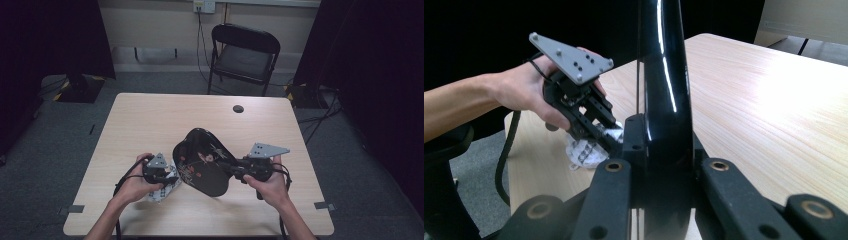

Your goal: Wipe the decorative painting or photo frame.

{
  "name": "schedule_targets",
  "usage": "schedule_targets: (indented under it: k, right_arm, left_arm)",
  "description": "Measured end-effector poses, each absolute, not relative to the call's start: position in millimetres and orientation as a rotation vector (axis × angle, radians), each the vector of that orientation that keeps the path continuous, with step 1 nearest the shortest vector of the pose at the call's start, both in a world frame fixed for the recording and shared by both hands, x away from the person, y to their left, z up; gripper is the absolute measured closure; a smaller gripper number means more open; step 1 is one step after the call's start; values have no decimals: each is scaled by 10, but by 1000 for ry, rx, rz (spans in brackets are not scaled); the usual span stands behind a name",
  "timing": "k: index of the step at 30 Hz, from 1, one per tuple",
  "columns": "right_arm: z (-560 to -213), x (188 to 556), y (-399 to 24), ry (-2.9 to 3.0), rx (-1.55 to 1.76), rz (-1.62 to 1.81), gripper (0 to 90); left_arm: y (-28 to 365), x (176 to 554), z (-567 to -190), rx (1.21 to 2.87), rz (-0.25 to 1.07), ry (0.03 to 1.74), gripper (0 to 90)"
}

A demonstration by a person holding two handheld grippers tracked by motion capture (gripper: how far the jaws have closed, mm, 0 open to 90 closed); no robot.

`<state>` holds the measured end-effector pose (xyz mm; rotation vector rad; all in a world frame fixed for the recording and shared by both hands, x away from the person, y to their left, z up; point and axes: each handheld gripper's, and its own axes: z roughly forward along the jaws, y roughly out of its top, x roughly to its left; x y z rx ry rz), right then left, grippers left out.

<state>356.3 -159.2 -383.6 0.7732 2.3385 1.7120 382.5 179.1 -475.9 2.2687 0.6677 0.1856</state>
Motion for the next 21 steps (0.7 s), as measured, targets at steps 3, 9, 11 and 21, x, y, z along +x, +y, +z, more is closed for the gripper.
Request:
schedule_targets:
  k: [3, 9, 11, 21]
  right_arm:
    - [-3837, 3564, -1594, 2338, 774, 1713, 811]
    - [-3844, 3570, -1598, 2335, 777, 1715, 811]
    - [-3844, 3570, -1596, 2334, 779, 1716, 812]
    - [-3842, 3565, -1593, 2332, 779, 1712, 811]
  left_arm:
    - [1798, 3826, -4746, 2265, 191, 665, 777]
    - [1910, 3858, -4586, 2150, 247, 742, 780]
    - [1940, 3855, -4564, 2132, 247, 746, 780]
    - [1770, 3819, -4811, 2215, 158, 744, 773]
